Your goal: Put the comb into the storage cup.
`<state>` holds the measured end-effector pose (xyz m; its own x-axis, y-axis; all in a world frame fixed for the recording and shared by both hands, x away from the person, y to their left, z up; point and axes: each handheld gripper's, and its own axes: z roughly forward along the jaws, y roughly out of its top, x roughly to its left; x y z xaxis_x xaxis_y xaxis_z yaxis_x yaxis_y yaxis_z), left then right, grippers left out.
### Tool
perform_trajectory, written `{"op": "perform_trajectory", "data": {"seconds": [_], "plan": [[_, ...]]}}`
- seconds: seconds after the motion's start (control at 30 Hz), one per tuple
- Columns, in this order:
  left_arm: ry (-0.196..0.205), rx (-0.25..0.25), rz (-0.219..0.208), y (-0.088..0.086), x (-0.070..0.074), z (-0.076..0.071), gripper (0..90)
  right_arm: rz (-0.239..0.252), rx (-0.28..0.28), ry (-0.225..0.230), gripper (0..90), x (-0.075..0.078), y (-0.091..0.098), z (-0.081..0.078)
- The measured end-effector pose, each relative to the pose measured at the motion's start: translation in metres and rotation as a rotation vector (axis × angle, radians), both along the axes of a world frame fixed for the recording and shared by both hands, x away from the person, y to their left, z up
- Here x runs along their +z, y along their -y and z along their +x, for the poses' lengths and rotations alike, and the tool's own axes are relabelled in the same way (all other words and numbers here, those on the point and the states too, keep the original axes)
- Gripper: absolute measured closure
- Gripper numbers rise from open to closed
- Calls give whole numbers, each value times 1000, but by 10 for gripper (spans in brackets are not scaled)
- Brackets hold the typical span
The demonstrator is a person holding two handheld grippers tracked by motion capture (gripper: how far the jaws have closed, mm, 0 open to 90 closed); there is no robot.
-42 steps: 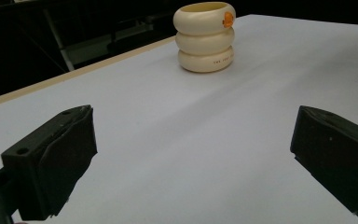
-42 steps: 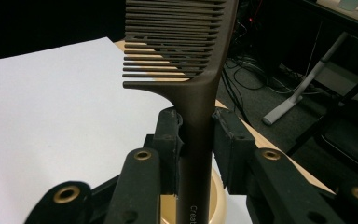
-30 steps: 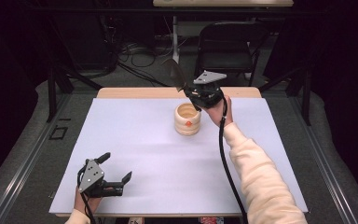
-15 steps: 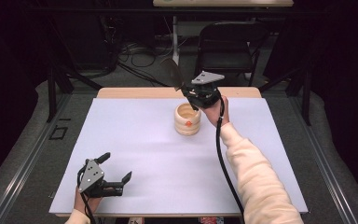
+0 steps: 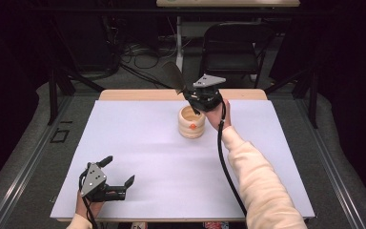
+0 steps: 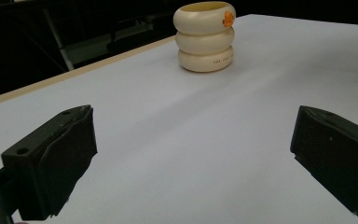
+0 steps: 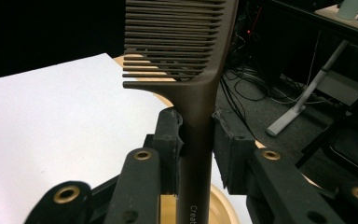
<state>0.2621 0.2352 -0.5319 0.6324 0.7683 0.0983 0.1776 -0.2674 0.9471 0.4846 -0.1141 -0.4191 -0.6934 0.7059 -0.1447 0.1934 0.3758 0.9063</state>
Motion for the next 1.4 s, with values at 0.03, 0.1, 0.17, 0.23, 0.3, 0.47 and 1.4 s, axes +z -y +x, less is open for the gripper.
{"op": "perform_trajectory", "data": {"seconds": [0.03,0.1,0.17,0.23,0.3,0.47,1.4], "plan": [[1,0,0,0,0,0,3,0,1,-1,719,-1,0,0],[1,-1,0,0,0,0,4,2,2,-1,720,-2,-1,1],[2,0,0,0,0,0,3,8,4,-1,720,-3,-2,2],[2,0,0,0,0,0,4,8,6,-4,720,-4,-2,2],[4,-1,3,0,0,0,4,18,8,-6,720,-6,-1,3],[3,-2,0,0,0,0,4,18,8,-10,720,-11,-1,5],[3,-1,-1,0,0,0,4,-27,42,-36,720,-43,0,13]]}}
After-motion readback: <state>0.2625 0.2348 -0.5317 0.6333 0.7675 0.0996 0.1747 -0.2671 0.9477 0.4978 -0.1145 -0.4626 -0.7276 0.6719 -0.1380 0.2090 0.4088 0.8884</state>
